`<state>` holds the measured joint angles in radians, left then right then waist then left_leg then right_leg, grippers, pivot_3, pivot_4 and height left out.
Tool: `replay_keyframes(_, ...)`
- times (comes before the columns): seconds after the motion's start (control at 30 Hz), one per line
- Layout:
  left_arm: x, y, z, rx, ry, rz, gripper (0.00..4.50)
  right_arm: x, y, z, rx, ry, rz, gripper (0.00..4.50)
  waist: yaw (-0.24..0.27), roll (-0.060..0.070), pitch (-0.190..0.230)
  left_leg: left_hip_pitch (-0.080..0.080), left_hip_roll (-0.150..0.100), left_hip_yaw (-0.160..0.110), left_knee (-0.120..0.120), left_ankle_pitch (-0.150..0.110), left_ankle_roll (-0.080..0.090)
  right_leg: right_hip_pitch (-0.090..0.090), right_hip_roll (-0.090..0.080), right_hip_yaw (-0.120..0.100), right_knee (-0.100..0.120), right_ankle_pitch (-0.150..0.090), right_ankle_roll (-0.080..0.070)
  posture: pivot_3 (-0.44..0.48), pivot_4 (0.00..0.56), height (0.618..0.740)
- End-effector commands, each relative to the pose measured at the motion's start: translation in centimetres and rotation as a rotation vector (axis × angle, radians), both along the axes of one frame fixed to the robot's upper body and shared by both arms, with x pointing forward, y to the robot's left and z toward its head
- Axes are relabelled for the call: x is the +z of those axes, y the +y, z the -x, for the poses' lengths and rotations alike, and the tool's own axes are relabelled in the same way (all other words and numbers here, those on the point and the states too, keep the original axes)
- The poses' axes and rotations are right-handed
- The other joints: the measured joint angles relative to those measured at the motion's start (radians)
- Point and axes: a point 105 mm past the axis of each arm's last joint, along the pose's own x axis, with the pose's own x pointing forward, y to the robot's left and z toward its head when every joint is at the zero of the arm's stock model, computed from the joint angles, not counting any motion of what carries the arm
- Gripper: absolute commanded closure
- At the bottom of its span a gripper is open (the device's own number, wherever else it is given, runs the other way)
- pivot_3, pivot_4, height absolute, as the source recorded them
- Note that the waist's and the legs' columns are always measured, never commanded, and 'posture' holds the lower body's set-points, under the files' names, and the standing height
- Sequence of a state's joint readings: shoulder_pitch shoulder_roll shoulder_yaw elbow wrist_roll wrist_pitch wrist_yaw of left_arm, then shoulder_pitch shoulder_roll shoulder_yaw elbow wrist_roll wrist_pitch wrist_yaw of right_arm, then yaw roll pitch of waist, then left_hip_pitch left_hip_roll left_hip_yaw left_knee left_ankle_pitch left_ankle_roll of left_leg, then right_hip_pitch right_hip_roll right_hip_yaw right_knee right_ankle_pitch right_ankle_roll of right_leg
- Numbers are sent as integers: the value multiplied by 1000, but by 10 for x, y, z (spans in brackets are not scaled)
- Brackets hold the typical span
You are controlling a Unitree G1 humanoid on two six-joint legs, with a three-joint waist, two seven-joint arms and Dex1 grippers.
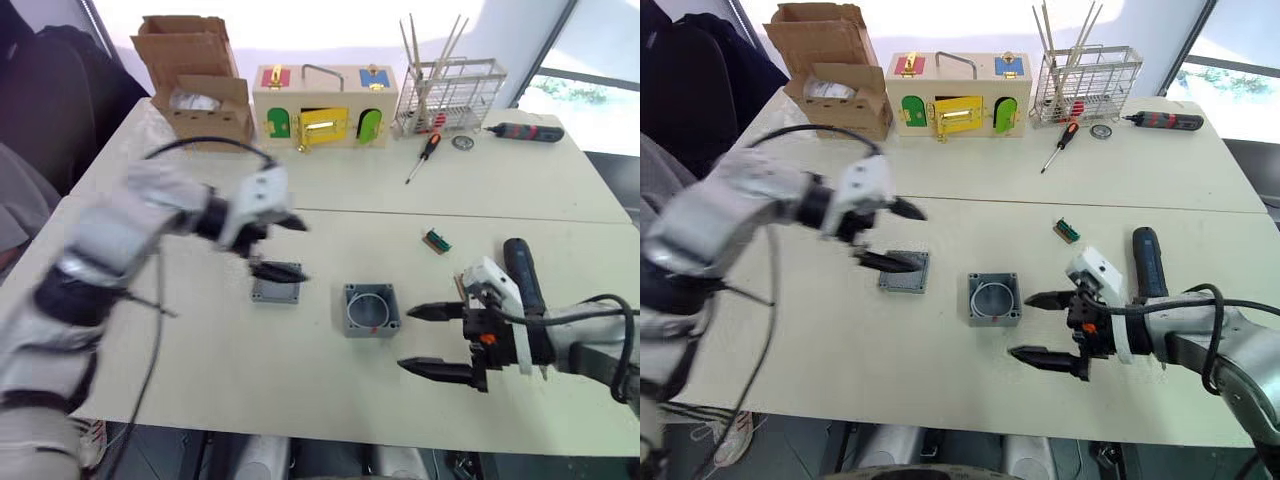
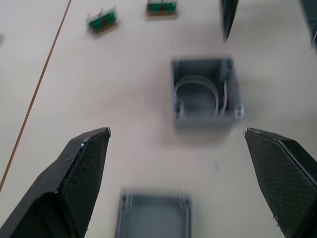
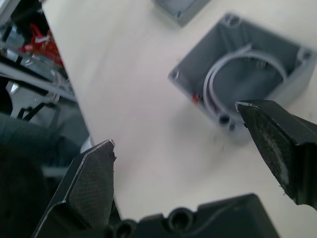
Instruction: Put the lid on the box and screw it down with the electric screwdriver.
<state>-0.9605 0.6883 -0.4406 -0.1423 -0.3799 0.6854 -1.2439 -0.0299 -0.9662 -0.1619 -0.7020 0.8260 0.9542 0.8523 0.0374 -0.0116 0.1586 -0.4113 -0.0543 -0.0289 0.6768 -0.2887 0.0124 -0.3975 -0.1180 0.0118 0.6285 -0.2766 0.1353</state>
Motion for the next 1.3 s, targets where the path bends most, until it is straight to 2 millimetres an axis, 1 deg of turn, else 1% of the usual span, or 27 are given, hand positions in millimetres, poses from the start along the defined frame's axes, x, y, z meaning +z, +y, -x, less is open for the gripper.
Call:
replay_keyframes(0.03, -7, -14, 0, -50, -1, -56, 58, -6, -4, 5, -23, 0, 48, 0, -12, 0, 0, 0, 0, 1, 1, -1, 1, 0, 0, 1, 1, -1, 1, 0, 150, 735)
replay_keyframes(0.13, -25, -38, 6, -91, 82, -91, 58, -8, -9, 9, -72, -2, 51, 0, -24, 0, 1, 0, 0, 0, 3, -4, 7, 0, 0, 2, 3, -2, 3, 0, 150, 735)
replay_keyframes(0.2, -38, -47, 11, -126, 104, -143, 58, -10, -9, 15, -94, 5, 45, 0, -23, 0, 1, 0, 0, 0, 5, -5, 9, 1, -1, 2, 4, -3, 5, 0, 150, 735)
replay_keyframes(0.27, -45, -53, 16, -164, 107, -175, 58, -12, -9, 17, -119, 8, 40, 0, -25, 0, 1, 0, 0, -1, 5, -5, 9, 1, -1, 2, 4, -3, 6, 0, 150, 735)
replay_keyframes(0.4, -52, -60, 23, -203, 121, -211, 58, -15, -11, 18, -152, 9, 42, 0, -25, 0, 0, 0, 0, -1, 5, -5, 9, 0, -1, 2, 4, -4, 6, 0, 150, 735)
replay_keyframes(0.5, -66, -61, 30, -249, 124, -278, 58, -17, -11, 18, -171, 3, 41, 0, -23, 0, 0, 0, 0, -1, 5, -5, 9, 0, -1, 2, 4, -4, 6, 0, 150, 735)
replay_keyframes(0.6, -80, -62, 31, -241, 133, -319, 58, -18, -11, 18, -187, -10, 35, 0, -22, 0, 0, 0, 0, -1, 5, -5, 9, 1, -1, 2, 4, -4, 6, 0, 150, 735)
replay_keyframes(0.73, -87, -70, 30, -228, 142, -318, 58, -19, -12, 16, -209, -25, 29, 0, -23, 0, 0, 0, -1, -1, 6, -5, 9, 1, -1, 2, 4, -4, 6, 0, 150, 735)
replay_keyframes(0.77, -88, -72, 29, -223, 142, -315, 295, -18, -12, 15, -211, -28, 27, 0, -23, 0, 0, 0, -1, -1, 6, -5, 9, 1, -1, 2, 4, -4, 6, 0, 150, 735)
replay_keyframes(0.83, -91, -74, 27, -215, 138, -316, 938, -18, -12, 15, -213, -32, 24, 0, -23, 0, 0, 0, -1, -1, 6, -5, 9, 1, -1, 2, 4, -4, 6, 0, 150, 735)
replay_keyframes(0.87, -93, -75, 26, -214, 134, -319, 1382, -19, -11, 15, -214, -33, 24, 0, -24, 0, 0, 0, -1, -1, 6, -6, 10, 1, -1, 2, 4, -4, 6, 0, 150, 735)
replay_keyframes(0.97, -95, -72, 24, -217, 126, -332, 3031, -21, -11, 14, -223, -35, 23, 0, -24, 0, 0, 0, -1, -1, 6, -6, 10, 1, -1, 2, 4, -4, 6, 0, 150, 735)
replay_keyframes(1.07, -95, -69, 23, -223, 119, -346, 4470, -23, -10, 14, -228, -36, 23, 0, -21, 0, 0, 0, -1, -2, 6, -5, 9, 1, -1, 2, 4, -4, 6, 0, 150, 735)
replay_keyframes(1.2, -95, -64, 21, -231, 117, -359, 4470, -24, -10, 13, -236, -37, 22, 0, -22, 0, 0, 2, -1, -3, 6, -6, 10, 4, -1, 3, 3, -4, 6, 0, 150, 735)
replay_keyframes(1.3, -92, -56, 12, -244, 70, -379, 4470, -27, -12, 13, -243, -35, 25, 0, -23, 1, 0, 2, -1, -3, 6, -6, 10, 4, -1, 3, 4, -4, 6, 0, 150, 735)
